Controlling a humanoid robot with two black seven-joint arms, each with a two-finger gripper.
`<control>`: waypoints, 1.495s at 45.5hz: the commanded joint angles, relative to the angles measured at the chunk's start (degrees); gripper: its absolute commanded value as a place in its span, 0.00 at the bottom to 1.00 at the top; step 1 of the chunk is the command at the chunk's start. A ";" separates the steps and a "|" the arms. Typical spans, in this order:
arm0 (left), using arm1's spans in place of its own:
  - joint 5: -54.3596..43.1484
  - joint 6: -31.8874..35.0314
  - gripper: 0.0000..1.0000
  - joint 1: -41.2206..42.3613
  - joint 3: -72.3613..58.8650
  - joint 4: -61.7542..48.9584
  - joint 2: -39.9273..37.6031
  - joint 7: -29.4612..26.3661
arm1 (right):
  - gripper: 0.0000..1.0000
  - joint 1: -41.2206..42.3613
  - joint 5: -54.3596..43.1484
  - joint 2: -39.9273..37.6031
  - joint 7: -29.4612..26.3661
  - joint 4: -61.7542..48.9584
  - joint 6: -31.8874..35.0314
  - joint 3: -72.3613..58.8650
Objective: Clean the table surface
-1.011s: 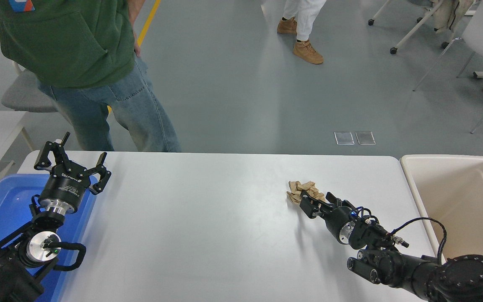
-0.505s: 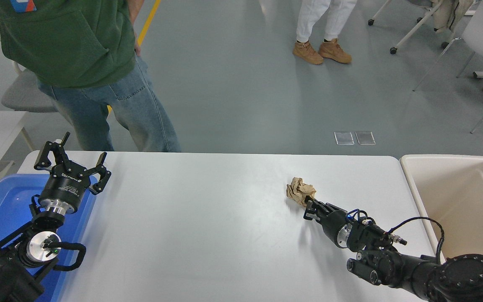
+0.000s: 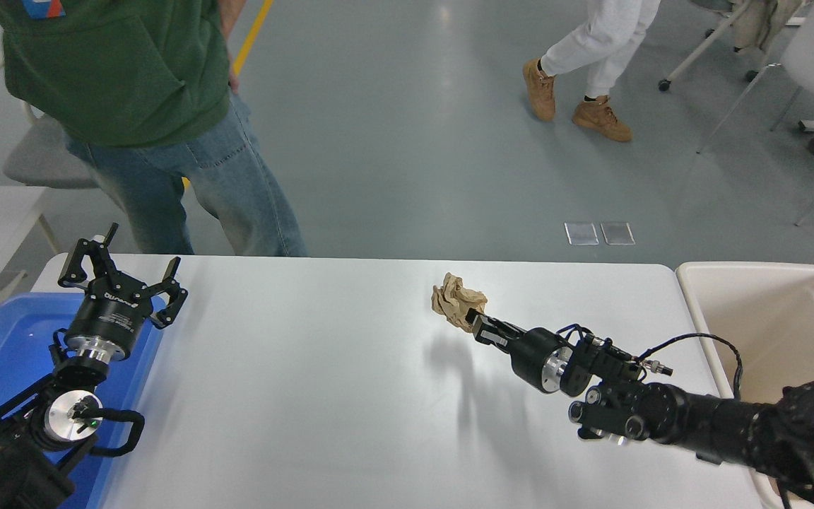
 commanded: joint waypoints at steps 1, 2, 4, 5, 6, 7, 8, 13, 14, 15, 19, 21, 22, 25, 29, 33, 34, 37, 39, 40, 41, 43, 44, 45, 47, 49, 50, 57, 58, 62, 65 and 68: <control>0.03 -0.05 0.99 0.01 0.00 0.00 0.00 0.00 | 0.00 3.51 0.31 -11.43 0.27 13.46 0.34 1.13; 0.03 -0.05 0.99 0.01 0.00 0.00 0.00 0.00 | 0.00 3.60 0.31 -12.31 0.27 14.26 0.34 1.13; -0.06 -0.05 0.99 0.01 0.00 0.00 0.00 0.00 | 0.00 3.78 0.22 -13.98 0.27 15.49 0.34 1.13; 0.03 0.04 0.99 0.01 0.00 0.00 0.00 0.00 | 0.00 3.87 0.14 -14.77 0.27 16.10 0.34 1.13; 0.03 -0.05 0.99 0.01 0.00 0.00 0.00 0.00 | 0.00 3.87 0.05 -15.56 0.27 16.72 0.34 1.13; 0.03 0.04 0.99 0.01 0.00 0.00 0.00 0.00 | 0.00 3.95 0.05 -16.35 0.27 17.42 0.34 1.13; 0.03 0.04 0.99 0.01 0.00 0.00 0.00 0.00 | 0.00 3.95 0.05 -17.05 0.27 18.12 0.34 1.21; 0.03 0.04 0.99 0.01 0.00 0.00 0.00 0.00 | 0.00 4.74 -0.30 -21.01 0.36 22.43 0.34 1.21; 0.03 0.04 0.99 0.01 0.00 0.00 0.00 0.00 | 0.00 5.01 -0.48 -21.89 0.36 23.39 0.34 1.13; 0.03 0.04 0.99 0.01 0.00 0.00 0.00 0.00 | 0.00 5.18 -0.48 -22.76 0.36 24.45 0.34 1.21; -0.06 -0.05 0.99 0.01 0.00 0.00 0.00 0.00 | 0.00 5.89 -0.57 -25.93 0.45 27.44 0.34 1.21; -0.06 0.04 0.99 0.01 0.00 0.00 0.00 0.00 | 0.00 5.98 -0.66 -27.34 0.53 28.41 0.34 1.13; 0.03 0.04 0.99 0.01 0.00 0.00 0.00 0.00 | 0.00 6.06 -0.83 -28.13 0.71 28.94 0.43 1.21; 0.03 0.04 0.99 0.01 0.00 0.00 0.00 0.00 | 0.00 6.06 -1.97 -30.50 1.32 30.52 0.43 1.13; -0.06 -0.05 0.99 0.10 0.00 0.00 0.00 0.00 | 0.00 6.06 -3.55 -34.02 1.59 32.54 0.52 1.13; 0.03 -0.05 0.99 0.01 0.00 0.00 0.00 0.00 | 0.00 6.06 -4.35 -38.14 2.64 33.86 2.00 1.13; 0.03 -0.05 0.99 0.01 0.00 0.00 0.00 0.00 | 0.00 6.15 -4.35 -38.94 2.73 33.86 2.27 1.13; 0.03 0.04 0.99 0.01 0.00 0.00 0.00 0.00 | 0.00 6.33 -4.35 -41.22 3.17 33.86 3.50 1.30; -0.06 0.04 0.99 0.10 0.00 0.00 0.00 0.00 | 0.00 6.41 -4.35 -42.80 3.52 33.86 4.38 1.74; 0.03 0.04 0.99 0.01 0.00 0.00 0.00 0.00 | 0.00 6.41 -4.35 -43.60 3.70 33.78 4.91 2.18; -0.06 0.04 0.99 0.01 0.00 0.00 0.00 0.00 | 0.00 6.41 -4.35 -44.39 3.87 33.78 5.35 2.62; -0.06 0.04 0.99 0.10 0.00 0.00 0.00 0.00 | 0.00 6.41 -4.35 -45.88 4.22 33.78 6.40 3.32; -0.06 0.04 0.99 0.01 0.00 0.00 0.00 0.00 | 0.00 6.33 -4.35 -46.67 4.49 33.78 6.93 3.58; 0.03 0.04 0.99 0.10 0.00 0.00 0.00 0.00 | 0.00 6.33 -4.35 -47.38 4.92 33.69 7.54 3.85; -0.06 0.04 0.99 0.01 0.00 0.00 0.00 0.00 | 0.00 6.24 -4.35 -48.78 5.54 33.34 8.77 4.29; -0.06 0.04 0.99 0.10 0.00 0.00 0.00 0.00 | 0.00 6.24 -4.26 -49.84 5.72 33.07 9.83 4.55; -0.06 -0.05 0.99 0.10 0.00 0.00 0.00 0.00 | 0.00 6.24 -4.17 -50.37 5.81 32.90 10.27 4.55; -0.06 0.04 0.99 0.10 0.00 0.00 0.00 0.00 | 0.00 5.80 -3.56 -53.88 6.68 30.97 11.94 4.64; 0.03 0.04 0.99 0.01 0.00 0.00 0.00 0.00 | 0.00 5.71 -3.47 -54.15 6.77 30.53 12.20 4.64; -0.06 -0.05 0.99 0.10 0.00 0.00 0.00 0.00 | 0.00 5.45 -3.29 -55.11 6.86 28.42 13.26 4.64; 0.03 -0.05 0.99 0.10 0.00 0.00 0.00 0.00 | 0.00 5.10 -2.33 -55.82 6.86 26.22 14.14 4.55; 0.03 0.04 0.99 0.10 0.00 0.00 0.00 0.00 | 0.00 4.40 -0.31 -55.91 6.95 23.33 15.19 4.55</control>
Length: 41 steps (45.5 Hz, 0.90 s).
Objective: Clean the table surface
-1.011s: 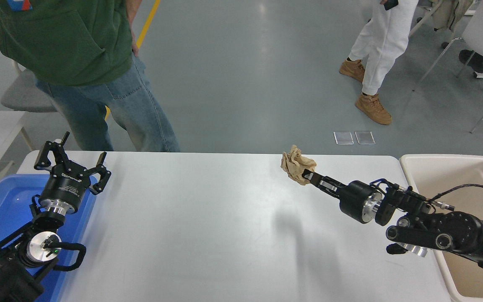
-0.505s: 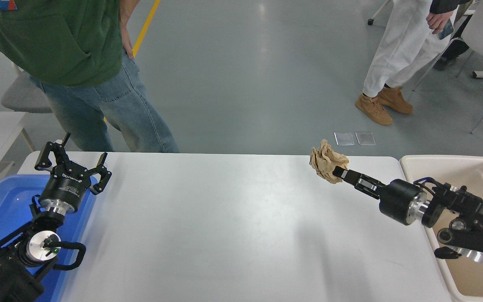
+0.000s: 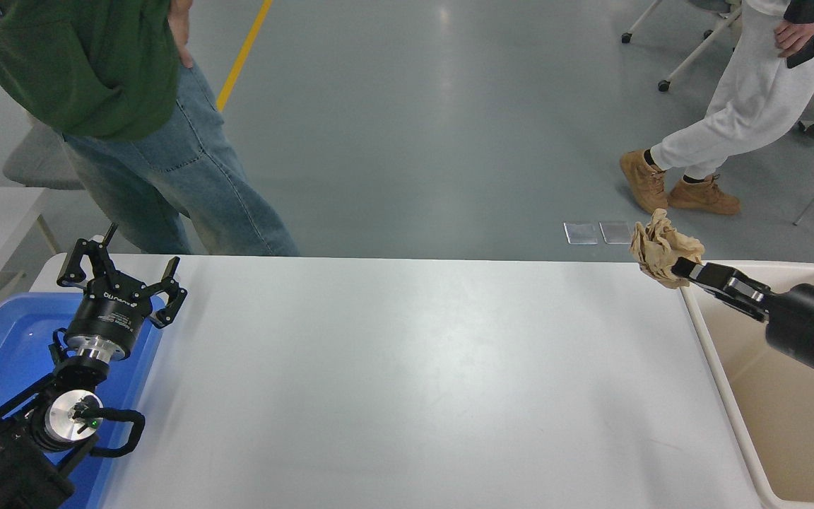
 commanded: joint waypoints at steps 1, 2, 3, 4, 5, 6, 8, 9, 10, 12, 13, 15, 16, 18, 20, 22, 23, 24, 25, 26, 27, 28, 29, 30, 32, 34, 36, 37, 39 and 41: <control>0.05 0.00 0.99 -0.07 0.00 0.00 0.00 0.00 | 0.00 -1.49 3.82 -3.23 0.81 -7.28 4.00 0.23; -0.03 -0.09 0.99 0.02 0.00 0.00 0.00 0.00 | 0.00 -1.66 4.44 -3.14 0.81 -8.43 4.53 0.23; 0.05 0.00 0.99 0.02 0.00 0.00 0.00 0.00 | 0.00 -1.84 5.14 -2.97 0.81 -9.66 5.06 0.23; 0.05 0.00 0.99 -0.07 0.00 0.00 0.00 0.00 | 0.00 -2.01 5.67 -2.79 0.81 -11.06 5.67 0.05; 0.05 -0.09 0.99 0.02 0.00 0.00 0.00 0.00 | 0.00 -2.28 6.20 -2.62 0.81 -12.47 6.37 -0.04; 0.05 0.00 0.99 0.02 0.00 0.00 0.00 0.00 | 0.00 -2.71 6.72 -2.53 0.81 -13.96 7.08 -0.04; -0.03 0.00 0.99 0.02 0.00 0.00 0.00 0.00 | 0.00 -3.86 8.04 -2.18 0.81 -17.04 8.39 0.05; 0.05 0.00 0.99 0.02 0.00 0.00 0.00 0.00 | 0.00 -4.73 8.74 -1.83 0.81 -18.71 9.01 0.14; -0.03 0.00 0.99 0.02 0.00 0.00 0.00 0.00 | 0.00 -5.44 9.62 -1.48 0.81 -20.46 9.63 0.22; 0.05 0.00 0.99 0.02 0.00 0.00 0.00 0.00 | 0.00 -6.84 11.20 -0.34 0.81 -23.63 10.59 0.23; 0.05 0.00 0.99 0.02 0.00 0.00 0.00 0.00 | 0.00 -7.46 11.73 0.37 0.81 -25.38 11.21 0.23; 0.05 0.00 0.99 0.02 0.00 0.00 0.00 0.00 | 0.00 -8.69 12.88 1.86 0.89 -28.64 12.26 0.23; 0.05 0.00 0.99 0.02 0.00 0.00 0.00 0.00 | 0.00 -9.30 13.32 2.65 0.89 -30.13 12.70 0.23; 0.05 -0.09 0.99 0.02 0.00 0.00 0.00 0.00 | 0.00 -10.53 14.02 4.41 0.98 -33.03 13.41 0.23; -0.03 0.00 0.99 0.02 0.00 0.00 0.00 0.00 | 0.00 -11.77 14.81 6.43 0.89 -35.93 13.85 0.31; -0.03 0.00 0.99 0.02 0.00 0.00 0.00 0.00 | 0.00 -13.00 15.43 8.01 0.89 -38.57 13.85 0.31; -0.03 0.00 0.99 -0.07 0.00 0.00 0.00 0.00 | 0.00 -13.61 15.87 8.89 0.89 -39.80 13.85 0.31; 0.05 -0.09 0.99 0.02 0.00 0.00 0.00 0.00 | 0.00 -14.23 16.13 9.59 0.89 -41.12 13.85 0.31; 0.05 0.00 0.99 0.02 0.00 0.00 0.00 0.00 | 0.00 -14.84 16.57 10.38 0.89 -42.53 13.85 0.31; 0.05 0.00 0.99 0.02 0.00 0.00 0.00 0.00 | 0.00 -15.46 16.92 11.26 0.89 -43.85 13.94 0.31; 0.05 0.00 0.99 0.02 0.00 0.00 0.00 0.00 | 0.00 -15.90 17.36 12.14 0.89 -45.25 13.94 0.31; 0.05 0.00 0.99 0.02 0.00 0.00 0.00 0.00 | 0.00 -16.34 17.71 13.02 0.89 -46.57 13.94 0.23; 0.05 0.00 0.99 0.02 0.00 0.00 0.00 0.00 | 0.00 -16.78 17.89 14.07 0.81 -48.15 13.94 0.23; 0.05 0.00 0.99 0.02 0.00 0.00 0.00 0.00 | 0.00 -17.22 17.98 15.04 0.81 -49.73 13.94 0.23; 0.05 0.00 0.99 0.02 0.00 0.00 0.00 0.00 | 0.00 -18.01 18.07 17.15 0.72 -52.81 14.03 0.23; 0.05 0.00 0.99 0.02 0.00 0.00 0.00 0.00 | 0.00 -18.71 18.07 19.35 0.46 -56.32 14.38 0.31; 0.05 0.00 0.99 0.02 0.00 0.00 0.00 0.00 | 0.00 -19.68 18.50 21.54 0.37 -60.10 14.90 0.23; 0.05 0.00 0.99 0.02 0.00 0.00 0.00 0.00 | 0.00 -20.20 18.77 22.77 0.28 -62.03 15.25 0.23; 0.05 0.00 0.99 0.02 0.00 0.00 0.00 0.00 | 0.00 -21.26 19.30 25.23 0.28 -66.25 15.96 0.23; 0.05 0.00 0.99 0.02 0.00 0.00 0.00 0.00 | 0.00 -22.14 19.65 27.61 0.28 -70.29 17.10 0.23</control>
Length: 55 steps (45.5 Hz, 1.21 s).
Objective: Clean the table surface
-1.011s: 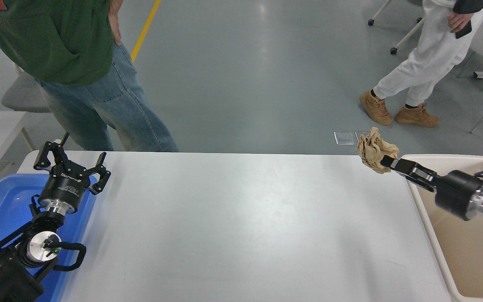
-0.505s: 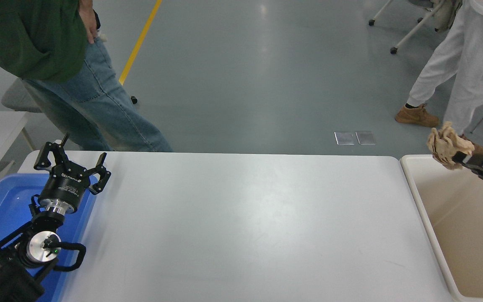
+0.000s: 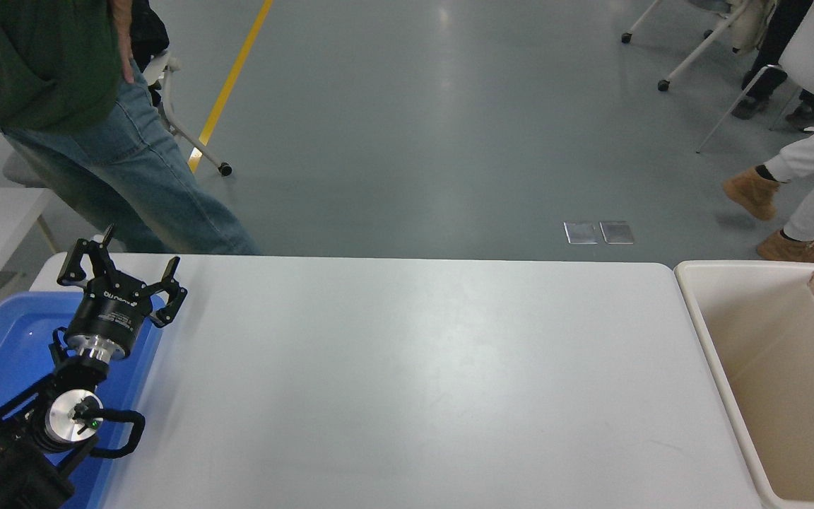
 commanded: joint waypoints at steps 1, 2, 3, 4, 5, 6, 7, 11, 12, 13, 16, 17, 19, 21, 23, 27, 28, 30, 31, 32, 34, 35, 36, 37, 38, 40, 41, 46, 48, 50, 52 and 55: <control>-0.07 0.02 0.99 0.00 0.00 0.00 0.00 0.00 | 0.00 -5.55 2.71 12.36 -0.29 -21.30 3.76 -0.02; 0.02 0.02 0.99 0.00 0.00 0.00 0.00 0.00 | 0.00 -5.99 2.71 13.50 -0.29 -23.15 4.29 -0.02; 0.02 0.02 0.99 0.00 0.00 0.00 0.00 0.00 | 0.00 -6.34 2.71 14.56 -0.38 -24.74 4.73 -0.02; 0.02 0.02 0.99 -0.08 0.00 0.00 0.00 0.00 | 0.00 -6.61 2.71 15.52 -0.38 -26.14 5.00 -0.02; 0.02 0.02 0.99 0.00 0.00 0.00 0.00 0.00 | 0.00 -6.87 2.71 16.23 -0.46 -27.20 5.18 -0.02; 0.02 -0.07 0.99 0.00 0.00 0.00 0.00 0.00 | 0.00 -7.22 2.71 16.67 -0.46 -28.00 5.18 -0.02; 0.02 0.02 0.99 0.00 0.00 0.00 0.00 -0.09 | 0.00 -7.31 2.62 17.20 -0.55 -28.44 5.18 -0.02; 0.02 0.02 0.99 0.00 0.00 0.00 0.00 0.00 | 0.00 -7.67 2.62 18.08 -1.87 -28.80 4.92 -0.10; 0.02 -0.07 0.99 0.00 0.00 0.00 0.00 -0.09 | 0.00 -7.75 2.62 18.34 -2.22 -28.88 4.65 -0.10; 0.02 -0.07 0.99 0.00 0.00 0.00 0.00 -0.09 | 0.00 -7.93 2.62 18.69 -2.48 -28.88 4.48 -0.10; -0.07 -0.07 0.99 0.00 0.00 0.00 0.00 0.00 | 0.00 -8.72 2.62 19.92 -3.19 -29.15 4.04 0.07; 0.02 0.02 0.99 0.00 0.00 0.00 0.00 -0.09 | 0.00 -8.98 2.71 20.28 -3.54 -29.23 3.95 0.07; 0.02 0.02 0.99 0.00 0.00 0.00 0.00 -0.09 | 0.00 -9.33 2.71 20.72 -4.15 -29.24 3.25 0.07; 0.02 0.02 0.99 0.00 0.00 0.00 0.00 0.00 | 0.00 -9.60 2.88 20.98 -4.94 -29.24 2.46 0.07; 0.02 0.02 0.99 0.00 0.00 0.00 0.00 0.00 | 0.00 -9.69 3.50 21.25 -5.73 -29.24 1.84 0.07; 0.02 0.02 0.99 0.00 0.00 0.00 0.00 -0.09 | 0.00 -9.77 4.55 21.77 -7.40 -29.24 1.49 -0.02; 0.02 0.02 0.99 0.00 0.00 0.00 0.00 0.00 | 0.00 -9.86 4.64 21.95 -7.76 -29.24 1.49 0.07; 0.02 -0.07 0.99 0.00 0.00 0.00 0.00 0.00 | 0.00 -10.21 4.90 22.13 -8.20 -29.32 1.22 0.07; 0.02 0.02 0.99 0.00 0.00 0.00 0.00 -0.09 | 0.00 -10.30 4.99 22.21 -8.29 -29.32 1.05 0.07; 0.02 0.02 0.99 0.00 0.00 0.00 0.00 0.00 | 0.00 -10.30 5.17 22.39 -8.37 -29.32 0.70 0.07; 0.02 -0.07 0.99 0.00 0.00 0.00 0.00 0.00 | 0.00 -10.56 5.43 22.83 -8.46 -29.32 0.43 -0.02; -0.07 0.02 0.99 0.00 0.00 0.00 0.00 0.00 | 0.00 -10.65 5.43 22.83 -8.46 -29.32 0.43 -0.02; -0.07 -0.07 0.99 0.00 0.00 0.00 0.00 -0.09 | 0.00 -10.91 5.43 23.00 -8.46 -29.24 0.35 0.07; 0.02 0.02 0.99 0.00 0.00 0.00 0.00 -0.09 | 0.00 -11.09 5.43 23.18 -8.46 -29.32 0.34 0.07; 0.02 0.02 0.99 0.00 0.00 0.00 0.00 0.00 | 0.00 -11.18 5.52 23.18 -8.46 -29.32 0.26 0.07; -0.07 0.02 0.99 0.00 0.00 0.00 0.00 -0.09 | 0.00 -11.18 5.52 23.27 -8.46 -29.32 0.26 0.07; 0.02 0.02 0.99 0.00 0.00 0.09 0.00 0.00 | 0.00 -11.27 5.52 23.27 -8.46 -29.32 0.26 0.07; -0.07 0.02 0.99 0.00 0.00 0.00 0.00 0.00 | 0.00 -11.27 6.05 23.27 -8.46 -29.32 -0.53 0.07; 0.02 0.02 0.99 0.00 0.00 0.00 0.00 -0.09 | 0.13 -11.27 6.22 23.27 -8.37 -29.32 -1.41 0.07; -0.07 0.02 0.99 0.00 0.00 0.00 0.00 0.00 | 0.55 -11.27 6.22 23.27 -8.29 -29.41 -3.16 0.07; -0.07 0.02 0.99 0.00 0.00 0.00 0.00 -0.09 | 0.63 -11.27 6.22 23.18 -8.29 -29.41 -4.83 -0.02; 0.02 0.02 0.99 0.00 0.00 0.00 0.00 0.00 | 0.76 -11.27 6.22 23.18 -8.20 -29.32 -6.16 -0.02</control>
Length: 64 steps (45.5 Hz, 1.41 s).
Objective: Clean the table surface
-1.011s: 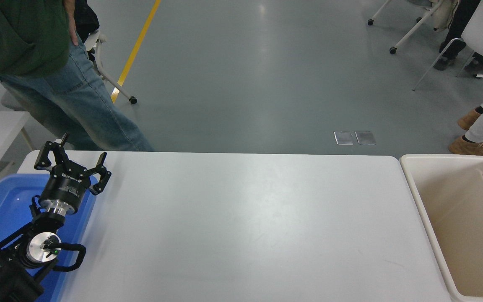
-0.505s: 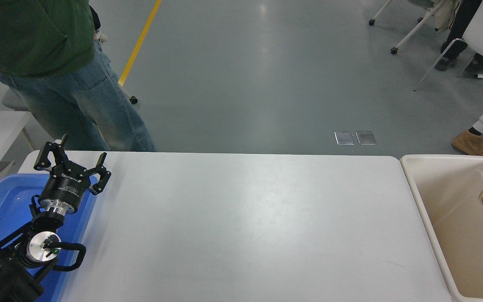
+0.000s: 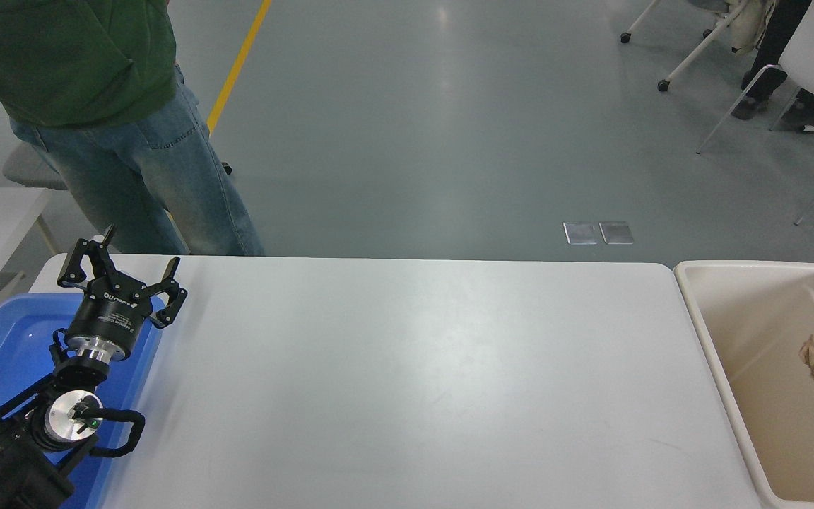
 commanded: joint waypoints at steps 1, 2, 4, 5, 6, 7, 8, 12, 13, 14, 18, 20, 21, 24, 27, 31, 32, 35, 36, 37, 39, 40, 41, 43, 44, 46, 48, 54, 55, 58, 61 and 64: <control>0.02 0.02 0.99 0.00 0.00 -0.01 0.00 0.02 | 0.86 -0.26 0.47 0.27 -0.09 -0.08 -4.97 0.01; 0.02 0.02 0.99 -0.09 0.00 -0.01 0.00 0.02 | 0.93 -0.26 0.47 0.27 -0.18 -0.08 -5.15 0.01; 0.02 0.02 0.99 0.00 0.00 -0.01 0.00 0.02 | 0.98 -0.26 0.47 0.27 -0.18 -0.08 -5.07 0.01; -0.07 0.02 0.99 0.00 0.00 -0.01 0.00 0.02 | 0.99 -0.34 0.47 0.27 -0.10 -0.08 -5.07 0.01; 0.02 0.02 0.99 0.00 0.00 -0.01 0.00 0.02 | 0.99 -0.43 0.56 0.18 -0.09 -0.08 -4.98 0.01; 0.02 0.02 0.99 0.00 0.00 -0.01 0.00 0.02 | 0.99 -0.61 0.47 0.18 -0.18 -0.08 -4.98 0.01; 0.02 0.02 0.99 0.00 0.00 -0.01 0.00 0.02 | 0.99 -0.78 0.47 0.18 -0.10 -0.08 -5.07 0.01; -0.07 -0.07 0.99 0.00 0.00 -0.01 0.00 0.02 | 0.99 -1.22 0.56 0.18 -0.18 -0.08 -5.07 0.01; 0.02 0.01 0.99 0.00 0.00 -0.01 0.00 0.02 | 0.99 -1.31 0.47 0.18 -0.18 -0.16 -5.07 0.01; 0.02 0.02 0.99 0.00 0.00 -0.01 0.00 0.02 | 0.99 -1.31 0.56 0.18 -0.18 -0.08 -5.07 0.01; 0.02 0.02 0.99 -0.09 0.00 -0.01 0.00 0.02 | 0.99 -1.22 0.73 0.01 -0.18 -0.17 -5.07 0.19; 0.02 0.02 0.99 -0.09 0.00 -0.01 0.00 0.02 | 0.99 -1.14 1.52 -0.17 -0.27 -0.17 -4.98 0.54; 0.02 0.02 0.99 -0.09 0.00 -0.01 0.00 0.02 | 0.99 -1.05 2.22 -0.26 -0.27 -0.17 -4.80 0.71; -0.07 0.02 0.99 -0.09 0.00 -0.01 0.00 0.02 | 0.99 -0.70 4.77 -0.52 -0.45 -0.17 -4.36 1.33; 0.02 0.02 0.99 -0.09 0.00 -0.01 0.00 0.02 | 0.99 -0.35 7.14 -1.05 -1.41 -0.17 -4.19 1.59; -0.07 0.02 0.99 -0.09 0.09 0.08 0.00 0.02 | 0.99 -0.17 10.74 -1.75 -4.92 -0.17 -3.66 2.38; 0.02 0.02 0.99 -0.09 0.09 0.00 0.00 0.02 | 0.99 -0.08 11.71 -1.84 -5.71 -0.17 -3.31 2.73; -0.07 0.02 0.99 -0.18 0.09 -0.01 0.00 0.02 | 0.99 0.79 14.26 -2.45 -7.47 -0.08 -1.65 4.14; -0.07 0.02 0.99 -0.18 0.09 -0.01 0.00 0.02 | 0.99 2.02 15.57 -2.80 -8.17 -0.08 -0.07 5.45; 0.02 0.02 0.99 -0.18 0.00 -0.01 0.00 0.10 | 0.99 2.38 16.02 -3.07 -8.62 -0.08 0.55 6.24; -0.07 0.02 0.99 -0.18 0.09 -0.01 0.00 0.11 | 0.99 2.90 16.73 -3.86 -9.58 -0.17 1.96 7.91; -0.07 0.02 0.99 -0.18 0.09 -0.01 0.00 0.11 | 0.99 3.17 16.82 -4.38 -10.11 -0.08 2.57 8.79; -0.07 0.02 0.99 -0.18 0.09 -0.01 0.00 0.11 | 0.99 3.35 16.82 -4.91 -10.64 -0.08 3.10 9.93; -0.07 0.02 0.99 -0.18 0.09 -0.01 0.00 0.11 | 0.99 3.70 16.90 -6.05 -11.34 0.27 4.07 12.74; -0.07 0.02 0.99 -0.18 0.09 -0.01 0.00 0.11 | 0.99 3.96 16.90 -6.76 -11.61 0.45 4.60 14.49; -0.07 0.02 0.99 -0.18 0.09 -0.01 0.00 0.11 | 0.99 4.66 16.73 -8.34 -12.13 1.15 5.82 18.88; -0.07 0.02 0.99 -0.18 0.09 -0.01 0.00 0.10 | 0.99 5.19 16.20 -10.97 -12.31 4.04 7.85 27.93; 0.02 0.02 0.99 -0.18 0.09 -0.01 0.00 0.02 | 0.99 4.84 16.90 -12.57 -11.79 11.86 9.08 43.57; -0.07 0.02 0.99 -0.18 0.09 -0.01 0.00 0.02 | 0.99 4.49 16.82 -12.39 -11.78 12.75 9.17 46.56; -0.07 0.02 0.99 -0.18 0.09 -0.01 0.00 0.10 | 0.99 3.79 16.64 -12.12 -11.70 15.21 9.26 52.81; -0.07 0.02 0.99 -0.18 0.09 -0.01 0.00 0.02 | 0.99 2.65 16.64 -12.39 -11.70 18.19 9.35 56.25; -0.07 0.02 0.99 -0.18 0.09 -0.01 0.00 0.11 | 0.99 2.03 16.64 -12.83 -11.70 21.97 9.26 57.49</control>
